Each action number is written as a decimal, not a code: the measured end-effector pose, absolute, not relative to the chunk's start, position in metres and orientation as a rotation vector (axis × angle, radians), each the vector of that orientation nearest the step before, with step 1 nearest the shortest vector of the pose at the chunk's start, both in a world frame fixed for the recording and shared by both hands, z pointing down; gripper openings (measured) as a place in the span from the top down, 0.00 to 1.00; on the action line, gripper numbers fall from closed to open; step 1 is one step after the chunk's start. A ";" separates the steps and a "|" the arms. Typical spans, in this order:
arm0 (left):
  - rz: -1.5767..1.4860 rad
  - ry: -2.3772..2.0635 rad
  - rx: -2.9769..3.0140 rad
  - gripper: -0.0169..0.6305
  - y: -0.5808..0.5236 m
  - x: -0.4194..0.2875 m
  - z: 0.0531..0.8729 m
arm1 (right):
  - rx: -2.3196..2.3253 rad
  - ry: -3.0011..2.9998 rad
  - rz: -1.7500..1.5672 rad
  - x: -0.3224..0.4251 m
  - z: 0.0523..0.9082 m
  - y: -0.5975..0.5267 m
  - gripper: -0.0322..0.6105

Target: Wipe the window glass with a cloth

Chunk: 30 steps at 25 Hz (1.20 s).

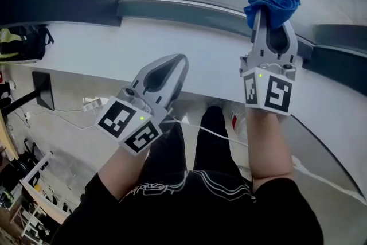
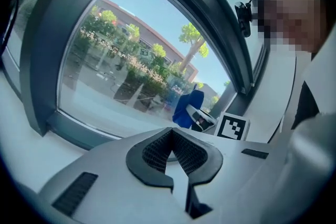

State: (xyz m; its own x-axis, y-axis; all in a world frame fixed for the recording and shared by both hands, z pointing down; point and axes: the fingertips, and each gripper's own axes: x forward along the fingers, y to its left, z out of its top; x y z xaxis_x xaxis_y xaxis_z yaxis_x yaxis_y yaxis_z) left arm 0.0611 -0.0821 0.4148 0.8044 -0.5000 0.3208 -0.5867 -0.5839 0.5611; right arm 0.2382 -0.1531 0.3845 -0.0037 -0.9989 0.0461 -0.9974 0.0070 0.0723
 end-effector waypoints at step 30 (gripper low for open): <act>0.080 -1.088 2.140 0.96 -0.127 -0.239 0.449 | 1.620 -2.501 -0.030 -0.161 0.462 -0.271 0.84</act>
